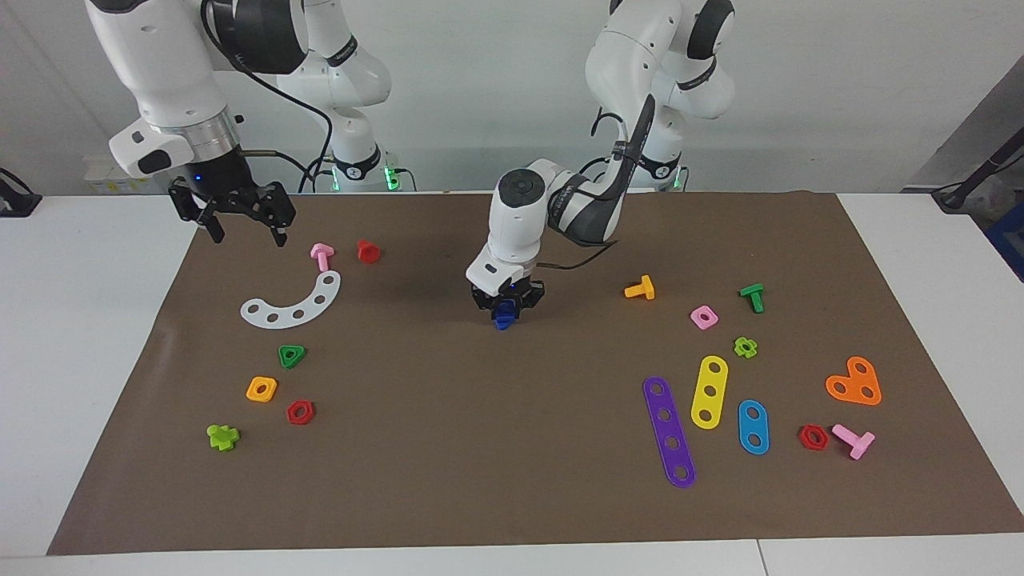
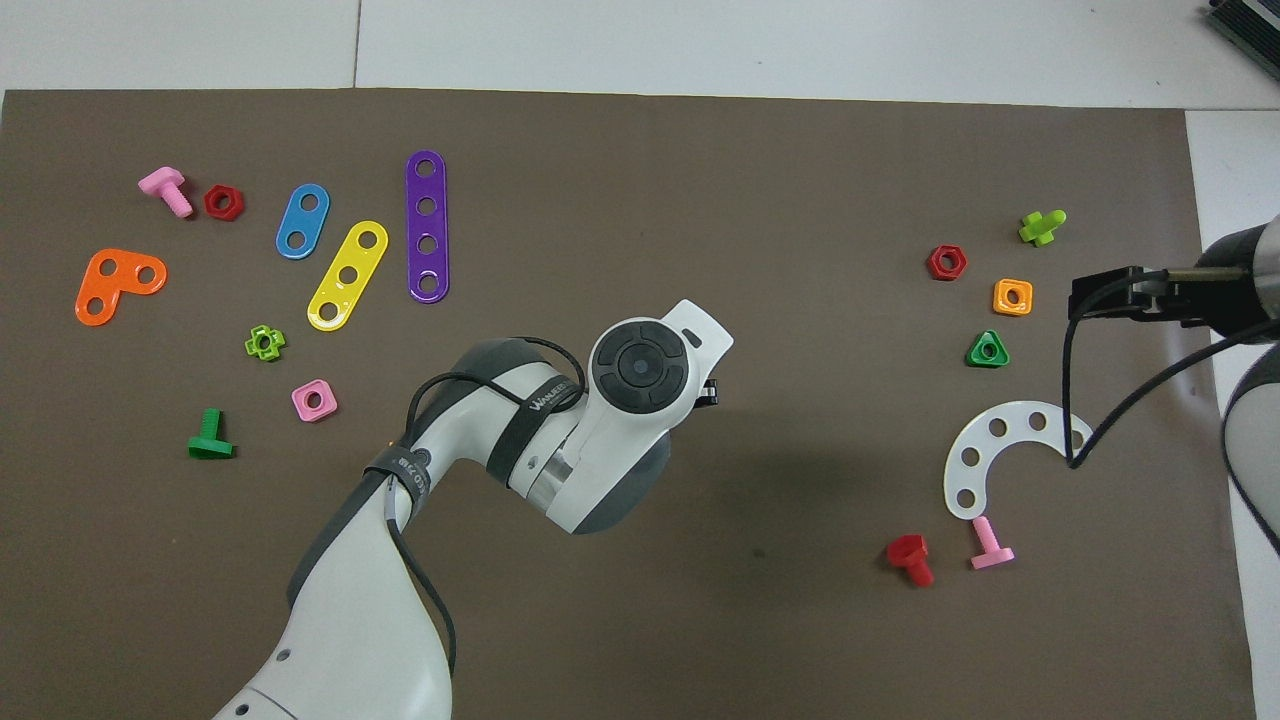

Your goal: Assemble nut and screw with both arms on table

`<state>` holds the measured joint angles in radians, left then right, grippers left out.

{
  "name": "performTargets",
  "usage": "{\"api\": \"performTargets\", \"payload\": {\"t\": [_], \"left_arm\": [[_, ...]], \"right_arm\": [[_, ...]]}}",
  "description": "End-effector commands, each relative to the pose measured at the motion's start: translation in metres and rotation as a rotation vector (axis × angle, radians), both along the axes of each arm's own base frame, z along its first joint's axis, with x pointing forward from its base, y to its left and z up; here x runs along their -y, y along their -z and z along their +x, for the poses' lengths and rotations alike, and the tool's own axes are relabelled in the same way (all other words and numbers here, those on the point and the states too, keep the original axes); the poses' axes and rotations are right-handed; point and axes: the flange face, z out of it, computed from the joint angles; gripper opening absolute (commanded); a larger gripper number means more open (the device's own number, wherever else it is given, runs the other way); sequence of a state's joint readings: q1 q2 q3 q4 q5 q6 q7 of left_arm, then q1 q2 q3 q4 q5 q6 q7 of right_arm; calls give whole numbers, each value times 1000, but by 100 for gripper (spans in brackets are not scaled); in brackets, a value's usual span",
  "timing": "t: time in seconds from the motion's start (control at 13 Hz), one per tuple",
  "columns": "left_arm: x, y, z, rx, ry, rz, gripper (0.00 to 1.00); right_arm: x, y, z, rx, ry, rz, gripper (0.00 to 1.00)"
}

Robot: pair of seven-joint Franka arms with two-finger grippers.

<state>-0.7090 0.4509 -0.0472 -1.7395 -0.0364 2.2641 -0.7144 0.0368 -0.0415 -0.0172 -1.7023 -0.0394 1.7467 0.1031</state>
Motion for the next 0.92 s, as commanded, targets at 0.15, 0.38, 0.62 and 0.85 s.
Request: {"api": "performTargets", "payload": {"t": [0.15,0.38,0.62,0.85], "left_arm": [[-6,-8,8,47,-24,-22,100],[-2,-34,20,45,-28,-21,100],[-61,-94,80,24,-133,8,100],[-192,-146,116,-41,-199,56,100]], "right_arm": [[-10,-10,8,0,-33,17,100],[-13,-13,7,-47,-39,16,100],[-15,-9,7,-34,-48,17,100],[-15,-3,0,-64,-42,21,100]]}}
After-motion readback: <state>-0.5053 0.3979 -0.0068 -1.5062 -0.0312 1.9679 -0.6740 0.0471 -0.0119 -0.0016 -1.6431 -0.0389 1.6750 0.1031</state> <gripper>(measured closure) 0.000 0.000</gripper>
